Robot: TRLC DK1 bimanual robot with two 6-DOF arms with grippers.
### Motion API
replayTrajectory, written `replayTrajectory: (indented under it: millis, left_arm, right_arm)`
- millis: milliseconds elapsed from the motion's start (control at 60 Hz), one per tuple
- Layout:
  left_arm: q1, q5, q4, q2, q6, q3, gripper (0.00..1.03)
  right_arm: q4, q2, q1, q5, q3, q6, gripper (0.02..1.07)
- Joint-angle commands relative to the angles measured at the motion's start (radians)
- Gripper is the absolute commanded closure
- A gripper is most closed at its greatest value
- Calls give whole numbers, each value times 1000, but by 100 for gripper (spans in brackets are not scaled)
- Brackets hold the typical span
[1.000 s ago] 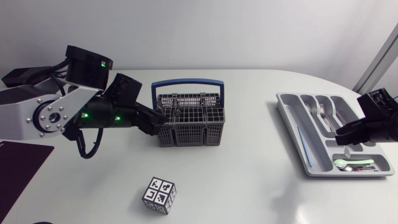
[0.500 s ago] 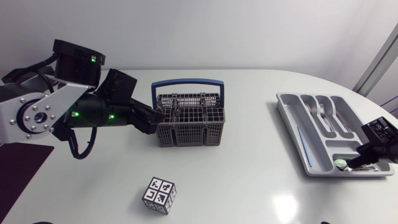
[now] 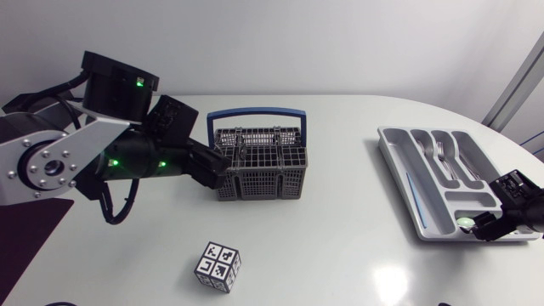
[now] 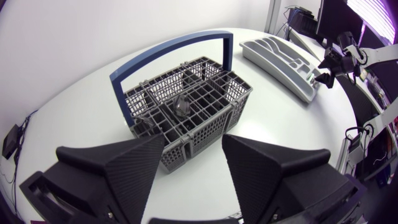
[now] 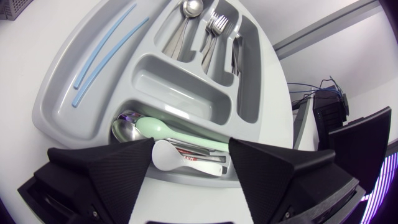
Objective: Transfer all utensils from the basket to the drawer tray.
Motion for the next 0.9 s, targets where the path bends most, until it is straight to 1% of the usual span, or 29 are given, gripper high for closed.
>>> replayTrajectory:
  millis: [0,33,50,83,183,350,417,450,500,633,650,783,883]
  left_arm:
    - [-28,-38,-12,39,-27,61,39]
    - [-45,-73,-14,51,-27,70,39]
    - [-56,-107,-14,65,-27,79,39]
    - [-62,-125,-20,75,-27,91,39]
    - [-72,-167,-46,125,-32,139,39]
    - [-80,-191,-87,174,-56,189,39]
    - [-98,-237,-97,192,-58,208,39]
    - [-103,-253,-98,201,-64,217,43]
    - [-109,-266,-100,213,-76,231,44]
    - [-175,-374,-127,266,-86,278,44]
    - [-184,-391,-136,276,-96,288,44]
    - [-209,-429,-221,347,-127,363,44]
    - [-217,-458,-314,408,-155,443,45]
  right_arm:
    - [-22,-18,10,12,22,32,7]
    - [-36,-19,16,14,30,46,7]
    - [-44,-21,21,14,33,54,7]
    - [-53,-26,28,14,39,68,7]
    - [-81,-32,55,26,56,98,7]
    - [-104,-50,81,37,73,127,7]
    - [-116,-56,91,46,76,140,7]
    - [-122,-59,99,47,79,149,7]
    - [-124,-61,111,58,79,155,7]
    - [-139,-67,142,84,82,178,7]
    - [-142,-69,147,87,83,183,7]
    - [-151,-81,177,116,82,199,7]
    - [-165,-87,199,130,82,210,7]
